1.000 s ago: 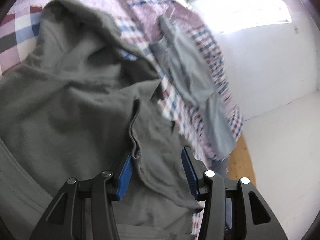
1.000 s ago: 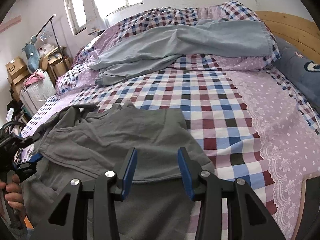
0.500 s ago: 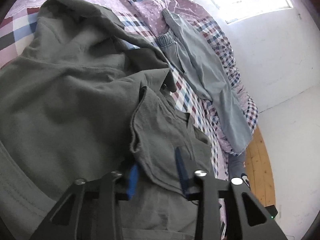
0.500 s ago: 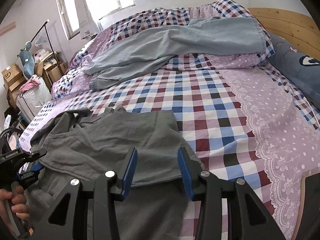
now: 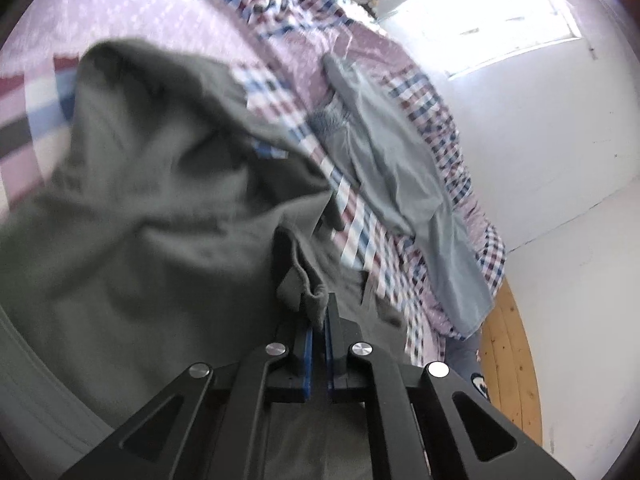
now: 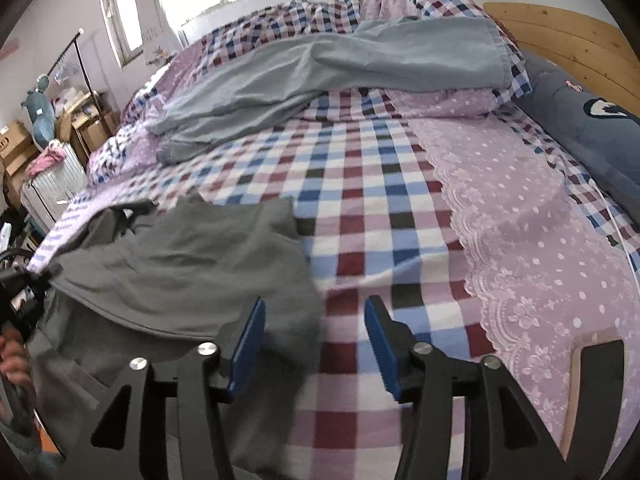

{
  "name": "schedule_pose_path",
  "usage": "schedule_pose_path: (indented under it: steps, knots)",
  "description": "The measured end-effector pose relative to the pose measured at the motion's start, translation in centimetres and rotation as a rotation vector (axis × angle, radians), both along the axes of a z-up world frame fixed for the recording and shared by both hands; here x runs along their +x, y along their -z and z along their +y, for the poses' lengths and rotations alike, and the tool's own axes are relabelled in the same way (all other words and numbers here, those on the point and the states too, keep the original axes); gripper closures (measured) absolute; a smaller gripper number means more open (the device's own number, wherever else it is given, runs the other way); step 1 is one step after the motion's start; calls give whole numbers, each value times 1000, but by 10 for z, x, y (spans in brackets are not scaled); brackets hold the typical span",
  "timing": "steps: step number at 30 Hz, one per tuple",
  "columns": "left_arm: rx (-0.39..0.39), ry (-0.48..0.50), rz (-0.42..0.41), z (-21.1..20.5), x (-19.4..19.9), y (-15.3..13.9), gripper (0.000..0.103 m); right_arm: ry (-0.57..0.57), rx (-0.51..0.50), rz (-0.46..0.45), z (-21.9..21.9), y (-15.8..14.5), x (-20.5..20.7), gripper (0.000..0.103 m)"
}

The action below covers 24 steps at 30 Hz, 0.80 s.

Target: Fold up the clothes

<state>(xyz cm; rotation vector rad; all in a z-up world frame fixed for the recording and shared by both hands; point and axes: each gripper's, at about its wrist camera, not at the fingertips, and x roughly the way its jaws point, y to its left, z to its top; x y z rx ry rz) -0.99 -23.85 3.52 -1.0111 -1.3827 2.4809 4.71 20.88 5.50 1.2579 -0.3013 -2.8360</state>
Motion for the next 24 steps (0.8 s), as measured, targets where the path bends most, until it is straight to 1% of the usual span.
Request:
schedule_pose_path:
  steps: [3,7,12,16,19,24]
  knots:
    - [-20,-37,20,-12,-1,-7,100,-31,-1,-34,1,6,2,42]
    - [-22,-70,13,-23,-4,-7,100,-140,15,-66,-10,10,7,42]
    - [-35,-92,10,-29,-7,-5,100,-251,45,-74,-24,12,16,42]
    - [-56,-111,7,-33,-5,-5,100,-257,87,-78,-27,14,19,42]
    - [-66,-151,11,-40,-2,-6,100,-250,96,-88,-25,15,18,42]
    - [-88,-190,5,-46,1,-6,100,-244,105,-90,-31,18,13,42]
